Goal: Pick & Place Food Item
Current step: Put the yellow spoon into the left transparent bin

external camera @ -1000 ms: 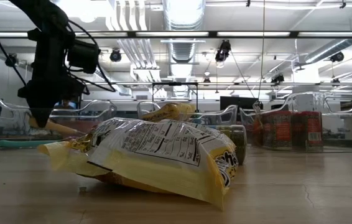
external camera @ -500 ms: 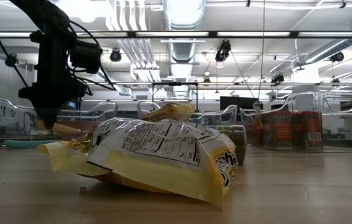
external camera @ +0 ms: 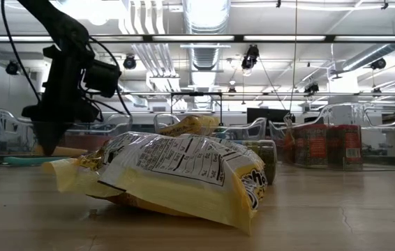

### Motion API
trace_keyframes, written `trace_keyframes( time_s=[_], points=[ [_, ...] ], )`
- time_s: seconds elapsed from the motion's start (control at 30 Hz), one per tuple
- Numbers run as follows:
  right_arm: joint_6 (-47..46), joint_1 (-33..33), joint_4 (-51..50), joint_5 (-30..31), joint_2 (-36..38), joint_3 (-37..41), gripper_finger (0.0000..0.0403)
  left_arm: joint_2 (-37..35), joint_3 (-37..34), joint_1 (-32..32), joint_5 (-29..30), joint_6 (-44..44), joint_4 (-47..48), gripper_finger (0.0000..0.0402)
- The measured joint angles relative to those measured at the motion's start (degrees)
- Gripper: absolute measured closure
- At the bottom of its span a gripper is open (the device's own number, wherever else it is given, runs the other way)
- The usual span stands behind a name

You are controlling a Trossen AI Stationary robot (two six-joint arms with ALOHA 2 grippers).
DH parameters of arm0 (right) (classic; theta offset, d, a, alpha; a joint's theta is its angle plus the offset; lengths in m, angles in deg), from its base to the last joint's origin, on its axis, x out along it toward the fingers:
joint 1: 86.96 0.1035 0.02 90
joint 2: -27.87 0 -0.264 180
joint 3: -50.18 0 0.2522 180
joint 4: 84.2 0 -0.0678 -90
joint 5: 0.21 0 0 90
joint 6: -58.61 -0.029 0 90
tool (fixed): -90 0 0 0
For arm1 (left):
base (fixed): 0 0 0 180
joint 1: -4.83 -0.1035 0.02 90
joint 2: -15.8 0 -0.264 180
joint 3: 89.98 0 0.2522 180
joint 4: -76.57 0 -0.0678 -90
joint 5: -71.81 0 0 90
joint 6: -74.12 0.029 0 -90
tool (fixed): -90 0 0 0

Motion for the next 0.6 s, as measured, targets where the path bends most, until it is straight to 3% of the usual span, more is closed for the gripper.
trace_keyframes(
  time_s=[0.23, 0.6],
  points=[
    [0.2, 0.0, 0.0, 0.0, 0.0, 0.0, 0.0221, -0.1, 0.0, 0.0, -0.1, 0.6, -0.5, 0.035],
    [0.3, 0.0, 0.0, 0.0, 0.0, 0.0, 0.0221, -0.1, 0.0, 0.1, -1.0, 1.9, -0.6, 0.025]
  ],
)
